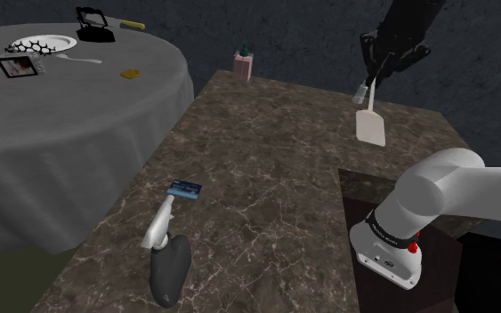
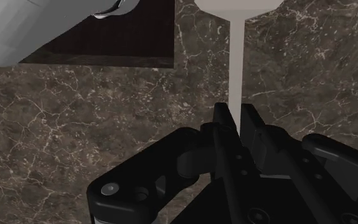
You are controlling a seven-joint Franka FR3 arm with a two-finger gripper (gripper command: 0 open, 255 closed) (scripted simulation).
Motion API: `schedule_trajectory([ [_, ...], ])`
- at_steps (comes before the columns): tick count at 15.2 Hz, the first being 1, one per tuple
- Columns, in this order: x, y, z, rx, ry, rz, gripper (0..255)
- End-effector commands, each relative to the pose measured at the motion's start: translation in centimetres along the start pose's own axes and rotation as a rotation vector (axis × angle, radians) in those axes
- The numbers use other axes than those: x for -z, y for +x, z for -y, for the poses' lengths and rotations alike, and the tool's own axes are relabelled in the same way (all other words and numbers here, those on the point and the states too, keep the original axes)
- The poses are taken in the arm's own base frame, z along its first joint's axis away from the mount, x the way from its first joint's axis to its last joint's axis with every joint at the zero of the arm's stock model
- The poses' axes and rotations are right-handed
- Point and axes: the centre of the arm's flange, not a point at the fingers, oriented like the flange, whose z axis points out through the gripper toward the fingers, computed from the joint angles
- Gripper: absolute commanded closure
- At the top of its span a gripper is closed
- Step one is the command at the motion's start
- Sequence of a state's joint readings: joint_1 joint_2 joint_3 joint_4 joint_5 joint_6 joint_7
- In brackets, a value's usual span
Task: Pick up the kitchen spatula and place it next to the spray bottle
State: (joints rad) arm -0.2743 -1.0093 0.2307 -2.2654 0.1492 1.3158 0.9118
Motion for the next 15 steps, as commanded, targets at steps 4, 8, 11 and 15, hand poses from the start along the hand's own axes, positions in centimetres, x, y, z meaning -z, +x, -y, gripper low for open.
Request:
schedule_trajectory([
  [4,0.3,-6.5,1.8,-0.001,-0.001,0.001,255],
  [8,0.7,-11.6,3.1,-0.001,-0.001,0.001,255],
  [11,0.9,-15.5,4.0,-0.001,-0.001,0.001,255],
  [15,1.3,-20.6,5.3,-0.001,-0.001,0.001,255],
])
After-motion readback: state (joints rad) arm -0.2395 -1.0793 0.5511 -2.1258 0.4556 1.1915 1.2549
